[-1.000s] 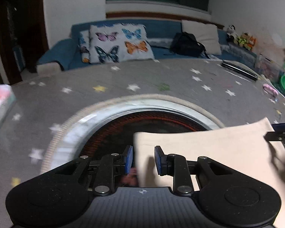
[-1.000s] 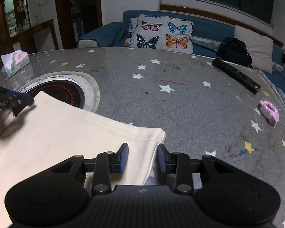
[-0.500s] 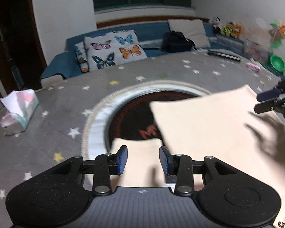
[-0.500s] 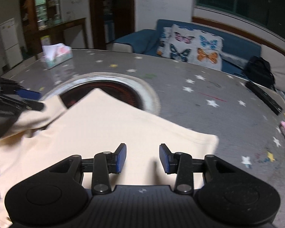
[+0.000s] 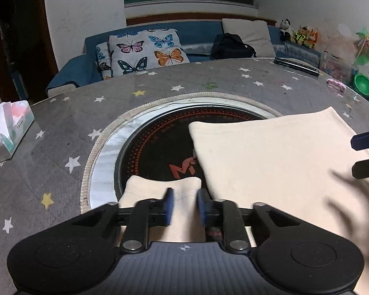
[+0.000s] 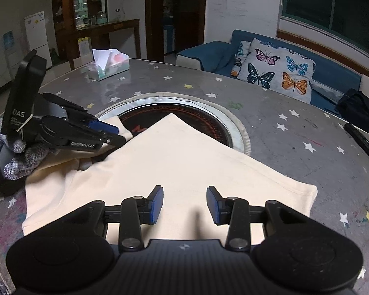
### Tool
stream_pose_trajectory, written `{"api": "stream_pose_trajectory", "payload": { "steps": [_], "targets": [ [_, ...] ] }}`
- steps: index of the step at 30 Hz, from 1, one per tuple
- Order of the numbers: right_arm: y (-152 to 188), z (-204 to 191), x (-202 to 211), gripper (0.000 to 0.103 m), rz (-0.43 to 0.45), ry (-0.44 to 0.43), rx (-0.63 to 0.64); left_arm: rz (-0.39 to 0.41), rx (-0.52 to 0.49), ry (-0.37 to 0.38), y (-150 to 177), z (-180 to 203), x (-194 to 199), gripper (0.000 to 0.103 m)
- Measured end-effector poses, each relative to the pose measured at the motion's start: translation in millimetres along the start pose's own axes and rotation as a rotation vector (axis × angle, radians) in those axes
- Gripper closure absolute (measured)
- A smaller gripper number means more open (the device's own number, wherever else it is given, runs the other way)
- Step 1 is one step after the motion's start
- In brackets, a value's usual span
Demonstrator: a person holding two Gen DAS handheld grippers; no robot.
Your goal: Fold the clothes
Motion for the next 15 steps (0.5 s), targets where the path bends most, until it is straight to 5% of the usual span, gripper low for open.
{"api": "stream_pose_trajectory", "payload": {
  "steps": [8,15],
  "targets": [
    [-3,-24,7,0.064,0.008,-0.018,0.043,0.111,0.186,-0.037,18,-53,48,0.098],
    [-9,-70,5,0.064,0.011,-0.07,0.115,0.209,0.366,-0.091,71,-115,110,0.098]
  ]
}}
Point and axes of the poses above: each gripper's, at about its wrist camera, not at the fingertips, and x roughly against the way its jaws point, z to its right, y to its underside, the point moved 9 cm from there along -x, roughly the way its jaws point, and after that the axes turned 15 degrees about -z, right-handed, at the moved point
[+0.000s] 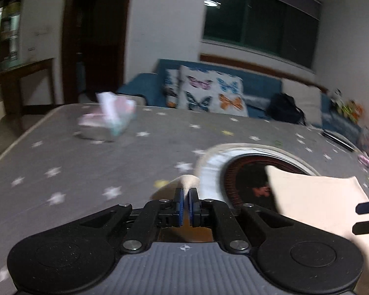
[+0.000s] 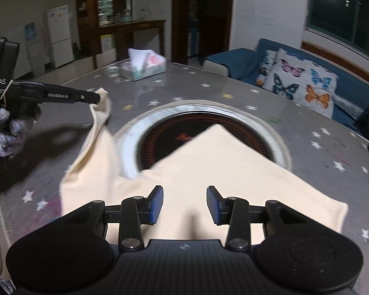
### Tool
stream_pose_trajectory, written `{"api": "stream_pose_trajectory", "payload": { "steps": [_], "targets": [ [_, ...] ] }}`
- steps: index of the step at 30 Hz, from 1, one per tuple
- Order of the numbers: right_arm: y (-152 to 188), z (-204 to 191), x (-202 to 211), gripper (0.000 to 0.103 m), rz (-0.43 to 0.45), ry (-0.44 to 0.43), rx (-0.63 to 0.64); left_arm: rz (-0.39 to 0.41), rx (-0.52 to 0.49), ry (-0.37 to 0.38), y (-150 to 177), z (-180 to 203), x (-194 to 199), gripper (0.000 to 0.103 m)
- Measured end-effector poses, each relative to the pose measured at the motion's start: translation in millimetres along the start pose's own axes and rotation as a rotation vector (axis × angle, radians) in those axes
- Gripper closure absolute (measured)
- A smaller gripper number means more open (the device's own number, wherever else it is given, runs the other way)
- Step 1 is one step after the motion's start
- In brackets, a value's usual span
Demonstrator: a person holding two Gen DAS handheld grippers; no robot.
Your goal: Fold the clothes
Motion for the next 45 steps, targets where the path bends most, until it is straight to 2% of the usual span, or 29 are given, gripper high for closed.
{"api": "stream_pose_trajectory", "payload": {
  "steps": [5,9,10,11,12,13,14,17,19,20,21,22,25,26,32,36,39,42,45],
  "targets": [
    [1,-41,-7,0.064,-0.012,-0.067,0.061,-0.036,0.067,-0.034,30,-39,11,0.098],
    [8,-82,-15,0.064,-0.042,-0.126,0.136,-0.078,0.094,-0.043,44,-52,9,0.092],
    [10,-91,-17,0.064,-0.049,-0.136,0.154,-0.078,0.097,-0.047,45,-53,9,0.081],
    [12,-98,-19,0.064,-0.054,-0.141,0.169,-0.077,0.1,-0.044,45,-53,9,0.074],
    [14,-105,-22,0.064,-0.06,-0.147,0.184,-0.074,0.1,-0.037,45,-53,9,0.06],
    [16,-112,-24,0.064,-0.064,-0.15,0.196,-0.074,0.098,-0.034,46,-53,8,0.053],
    [17,-117,-26,0.064,-0.067,-0.152,0.201,-0.076,0.093,-0.036,46,-52,6,0.053],
    [20,-129,-30,0.064,-0.074,-0.158,0.203,-0.102,0.092,-0.044,48,-51,-4,0.056],
    [23,-133,-31,0.065,-0.072,-0.15,0.203,-0.113,0.093,-0.052,50,-51,-11,0.079],
    [24,-134,-33,0.066,-0.073,-0.143,0.202,-0.11,0.096,-0.059,50,-52,-13,0.085],
    [25,-134,-35,0.066,-0.076,-0.133,0.198,-0.107,0.1,-0.065,50,-53,-14,0.095],
    [26,-134,-38,0.067,-0.079,-0.125,0.193,-0.104,0.108,-0.067,49,-54,-15,0.098],
    [26,-133,-40,0.087,-0.068,-0.105,0.182,-0.075,0.142,-0.079,47,-61,-9,0.099],
    [26,-133,-39,0.099,-0.063,-0.107,0.179,-0.053,0.144,-0.095,45,-63,-3,0.1],
    [24,-148,-29,0.099,-0.033,-0.152,0.208,0.059,0.173,-0.138,43,-77,45,0.1],
    [30,-156,-38,0.098,-0.053,-0.169,0.229,0.022,0.161,-0.187,58,-85,47,0.1],
    [28,-158,-34,0.09,-0.051,-0.185,0.238,-0.015,0.161,-0.197,67,-90,40,0.1],
    [20,-147,-23,0.09,-0.027,-0.215,0.191,-0.027,0.166,-0.201,70,-93,38,0.1],
    [3,-115,-18,0.09,0.002,-0.18,0.108,-0.022,0.159,-0.201,69,-92,39,0.1]
  ]
}}
Point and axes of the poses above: each gripper's, at about its wrist camera, not at the fingertips, and x roughly against the way its jaws point, z to its right, y to its underside, the point moved 9 cm from there along -x, roughly the way its jaws point, and after that the axes turned 15 degrees about -z, right-handed, at the moved point
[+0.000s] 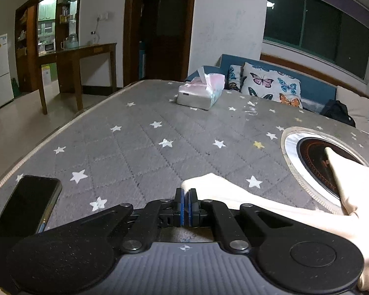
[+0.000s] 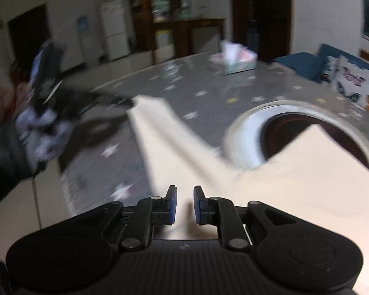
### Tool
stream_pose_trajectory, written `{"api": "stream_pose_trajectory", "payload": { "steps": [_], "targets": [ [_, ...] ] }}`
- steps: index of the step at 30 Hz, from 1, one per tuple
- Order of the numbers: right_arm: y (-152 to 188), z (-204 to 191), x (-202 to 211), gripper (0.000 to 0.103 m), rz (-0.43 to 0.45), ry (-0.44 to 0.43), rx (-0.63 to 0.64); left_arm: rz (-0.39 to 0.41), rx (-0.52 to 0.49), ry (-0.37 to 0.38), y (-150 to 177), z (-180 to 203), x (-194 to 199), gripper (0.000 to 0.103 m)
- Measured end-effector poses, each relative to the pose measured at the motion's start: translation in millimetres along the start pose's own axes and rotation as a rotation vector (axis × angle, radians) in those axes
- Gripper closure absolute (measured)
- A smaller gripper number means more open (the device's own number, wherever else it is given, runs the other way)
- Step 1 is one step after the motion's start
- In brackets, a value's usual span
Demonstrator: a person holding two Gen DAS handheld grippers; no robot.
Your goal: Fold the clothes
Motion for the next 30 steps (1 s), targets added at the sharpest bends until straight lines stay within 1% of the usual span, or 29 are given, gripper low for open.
{"api": "stream_pose_trajectory", "payload": {
  "steps": [2,6,9,12,15,18,21,24,26,30],
  "targets": [
    [-8,26,1,0.09,0.01,0.046,-0.059,0.001,-0.002,0.0,0,0,1,0.1],
    [-19,74,-14,0.089,-0.008,0.139,-0.158,0.007,0.005,0.004,1,-1,4,0.099],
    [-22,90,-33,0.088,-0.036,0.142,-0.184,0.016,0.011,0.01,0,-1,9,0.1],
    [-24,80,-47,0.088,-0.054,0.139,-0.145,0.036,0.003,0.021,-3,2,16,0.099],
    [-24,63,-49,0.088,-0.045,0.147,-0.09,0.053,-0.014,0.026,-6,6,21,0.099],
    [-21,50,-46,0.088,-0.039,0.151,-0.055,0.041,-0.02,0.018,-7,7,16,0.099],
    [-16,49,-41,0.087,-0.039,0.164,-0.056,0.024,-0.012,0.005,-5,4,10,0.099],
    [-6,47,-32,0.087,-0.049,0.169,-0.063,0.012,-0.012,-0.009,-1,2,6,0.099],
    [3,40,-28,0.087,-0.062,0.16,-0.035,0.006,-0.012,-0.013,0,2,5,0.099],
    [23,13,-14,0.085,-0.07,0.133,0.035,0.001,-0.014,-0.027,2,2,3,0.099]
  ]
}}
Point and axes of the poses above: each gripper's, at about its wrist camera, not at the fingertips, and x roughly against the way its jaws point, z to its right, y to its underside, the point moved 9 cm from there along -x, roughly the way its jaws point, and after that the axes turned 15 degrees about -z, right-handed, at the moved point
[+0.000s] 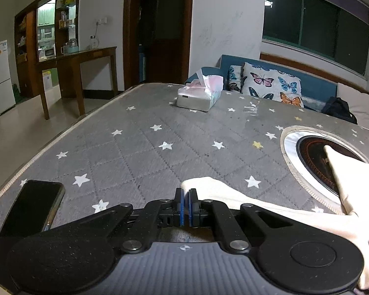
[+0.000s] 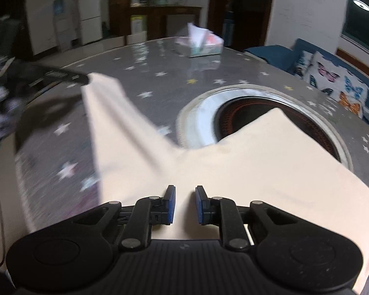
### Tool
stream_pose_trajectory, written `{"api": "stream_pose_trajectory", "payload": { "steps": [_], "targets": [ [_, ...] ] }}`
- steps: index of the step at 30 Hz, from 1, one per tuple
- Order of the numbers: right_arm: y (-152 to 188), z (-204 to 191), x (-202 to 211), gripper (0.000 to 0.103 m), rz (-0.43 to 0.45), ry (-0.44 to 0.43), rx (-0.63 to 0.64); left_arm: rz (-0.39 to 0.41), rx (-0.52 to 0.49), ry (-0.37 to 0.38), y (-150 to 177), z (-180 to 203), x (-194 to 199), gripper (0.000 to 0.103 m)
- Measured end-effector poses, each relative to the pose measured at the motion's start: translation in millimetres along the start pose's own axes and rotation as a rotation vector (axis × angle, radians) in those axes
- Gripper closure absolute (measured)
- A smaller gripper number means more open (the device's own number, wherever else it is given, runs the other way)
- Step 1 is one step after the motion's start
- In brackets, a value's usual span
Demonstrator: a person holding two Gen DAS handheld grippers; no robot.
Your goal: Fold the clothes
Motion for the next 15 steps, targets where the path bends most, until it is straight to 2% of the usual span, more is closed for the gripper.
{"api": "stream_pose_trajectory", "payload": {
  "steps": [3,8,12,14,15],
  "targets": [
    [14,-23,8,0.08,0.004,-0.035,0.047,-0.005,-0.002,-0.007,0,1,-2,0.099],
    [31,-55,18,0.08,0.04,0.016,0.151,-0.019,-0.022,-0.034,-2,5,-5,0.096],
    [37,-46,36,0.07,0.064,-0.017,0.102,-0.012,-0.028,-0.05,-2,8,1,0.094],
    [44,-28,46,0.07,0.072,-0.005,0.044,-0.005,-0.034,-0.044,-2,11,8,0.085],
    [48,-19,51,0.069,0.076,0.003,0.013,0.0,-0.039,-0.044,-2,14,11,0.073]
  ]
}}
Point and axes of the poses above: each gripper's, at about its wrist camera, not at the fingertips, and x roughly against the way its jaws point, z to its right, y to its underside, the point moved 9 cm from there along -x, roughly the way its jaws point, and after that the axes turned 15 degrees about -z, right-handed, at the moved point
